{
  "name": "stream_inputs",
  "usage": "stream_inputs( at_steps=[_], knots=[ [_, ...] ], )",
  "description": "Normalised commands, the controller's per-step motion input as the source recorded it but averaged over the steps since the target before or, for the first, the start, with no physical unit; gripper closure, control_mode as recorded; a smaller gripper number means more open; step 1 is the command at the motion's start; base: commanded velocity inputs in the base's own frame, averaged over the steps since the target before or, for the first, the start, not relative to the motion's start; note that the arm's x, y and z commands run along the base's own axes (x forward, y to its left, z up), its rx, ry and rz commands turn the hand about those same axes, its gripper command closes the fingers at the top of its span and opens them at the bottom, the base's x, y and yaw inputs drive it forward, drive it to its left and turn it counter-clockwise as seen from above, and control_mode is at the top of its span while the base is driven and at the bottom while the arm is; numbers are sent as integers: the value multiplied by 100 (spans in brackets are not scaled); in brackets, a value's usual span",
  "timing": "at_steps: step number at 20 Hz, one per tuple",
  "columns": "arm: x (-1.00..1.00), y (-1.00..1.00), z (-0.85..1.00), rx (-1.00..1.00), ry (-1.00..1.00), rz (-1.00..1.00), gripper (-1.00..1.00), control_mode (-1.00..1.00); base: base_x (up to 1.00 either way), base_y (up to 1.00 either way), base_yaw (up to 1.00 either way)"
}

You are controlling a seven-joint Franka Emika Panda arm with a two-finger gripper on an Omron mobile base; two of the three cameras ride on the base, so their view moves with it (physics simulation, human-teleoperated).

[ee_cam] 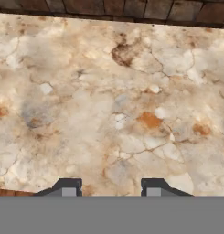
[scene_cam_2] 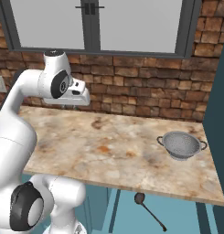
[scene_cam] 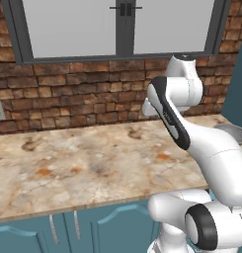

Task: Pick the ladle from the drawer and place it on the counter.

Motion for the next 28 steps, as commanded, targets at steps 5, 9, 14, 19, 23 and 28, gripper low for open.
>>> stream_inputs(
  at_steps=[5, 9, 14, 19, 23, 28],
  knots=[
    [-38, -20, 0, 2, -5, 0, -100, -100, 0, 0, 0],
    [-96, -63, 0, 14, -11, 0, -100, -100, 0, 0, 0],
    [-100, -88, -2, 21, -8, 0, -100, -100, 0, 0, 0],
    [-100, -100, -13, 13, -3, -6, -100, -100, 0, 0, 0],
    [-100, -100, -18, 3, 5, -10, -100, -100, 0, 0, 0],
    [-70, -100, -26, 0, 19, -5, -100, -100, 0, 0, 0]
  ],
)
